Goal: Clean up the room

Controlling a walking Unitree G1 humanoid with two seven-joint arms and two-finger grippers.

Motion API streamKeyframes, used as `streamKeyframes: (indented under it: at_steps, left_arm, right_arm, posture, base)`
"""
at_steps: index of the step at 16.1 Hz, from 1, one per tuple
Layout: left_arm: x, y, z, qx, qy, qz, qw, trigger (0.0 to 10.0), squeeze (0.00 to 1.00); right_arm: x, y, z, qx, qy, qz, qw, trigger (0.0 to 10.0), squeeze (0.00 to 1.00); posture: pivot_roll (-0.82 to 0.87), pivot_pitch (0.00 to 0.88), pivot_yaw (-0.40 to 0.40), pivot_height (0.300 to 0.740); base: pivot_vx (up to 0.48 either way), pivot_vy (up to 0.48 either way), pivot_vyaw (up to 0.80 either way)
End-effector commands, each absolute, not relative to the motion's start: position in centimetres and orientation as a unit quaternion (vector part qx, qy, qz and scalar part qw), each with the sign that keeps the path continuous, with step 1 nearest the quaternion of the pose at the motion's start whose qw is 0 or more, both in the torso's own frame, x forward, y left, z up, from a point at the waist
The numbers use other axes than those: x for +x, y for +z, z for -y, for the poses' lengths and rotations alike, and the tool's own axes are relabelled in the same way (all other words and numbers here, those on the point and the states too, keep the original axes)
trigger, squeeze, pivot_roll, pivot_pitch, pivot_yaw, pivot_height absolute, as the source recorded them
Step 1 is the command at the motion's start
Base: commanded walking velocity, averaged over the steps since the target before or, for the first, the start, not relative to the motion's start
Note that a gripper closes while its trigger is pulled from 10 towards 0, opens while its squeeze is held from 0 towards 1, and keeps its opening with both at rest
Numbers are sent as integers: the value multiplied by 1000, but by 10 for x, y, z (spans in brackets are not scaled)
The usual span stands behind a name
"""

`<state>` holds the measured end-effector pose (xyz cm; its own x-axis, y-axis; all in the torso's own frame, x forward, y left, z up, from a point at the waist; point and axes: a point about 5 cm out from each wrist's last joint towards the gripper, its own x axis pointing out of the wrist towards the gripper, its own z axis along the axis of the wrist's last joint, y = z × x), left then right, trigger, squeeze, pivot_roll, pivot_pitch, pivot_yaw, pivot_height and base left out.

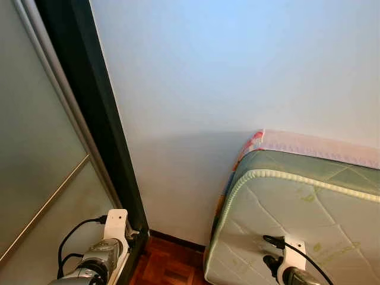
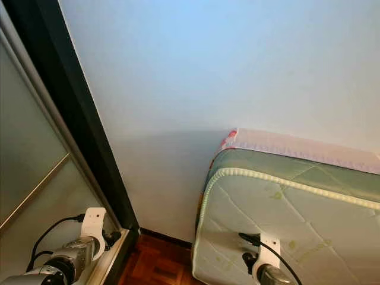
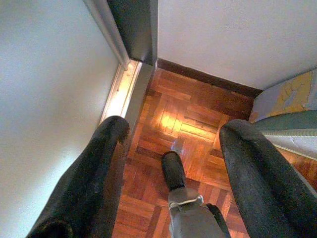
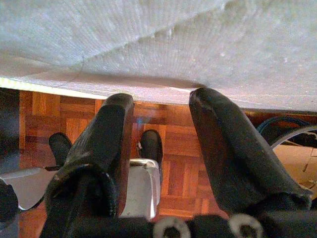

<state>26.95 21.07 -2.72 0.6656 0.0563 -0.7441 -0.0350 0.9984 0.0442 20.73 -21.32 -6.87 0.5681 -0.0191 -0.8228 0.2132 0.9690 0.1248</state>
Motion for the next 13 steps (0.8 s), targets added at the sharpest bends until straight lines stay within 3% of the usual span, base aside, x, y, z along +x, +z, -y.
streamKeyframes:
  at_steps: [1, 6, 13]
  left_arm:
    - [268, -28, -212, 10, 25, -417, 909, 10000, 0]
    - [267, -30, -211, 6, 27, -418, 908, 10000, 0]
    - [267, -29, -211, 3, 29, -417, 909, 10000, 0]
  right_arm:
    - [224, -58, 217, 104, -71, -432, 893, 10000, 0]
    - [223, -58, 218, 98, -66, -434, 893, 10000, 0]
    - [223, -58, 217, 96, -59, -434, 894, 10000, 0]
  posture:
    - [-80, 0, -32, 740]
    - [-75, 0, -39, 740]
    - [-74, 0, -40, 740]
  base:
    - [0, 0, 0]
    - [0, 0, 0]
    - [-285, 0, 0]
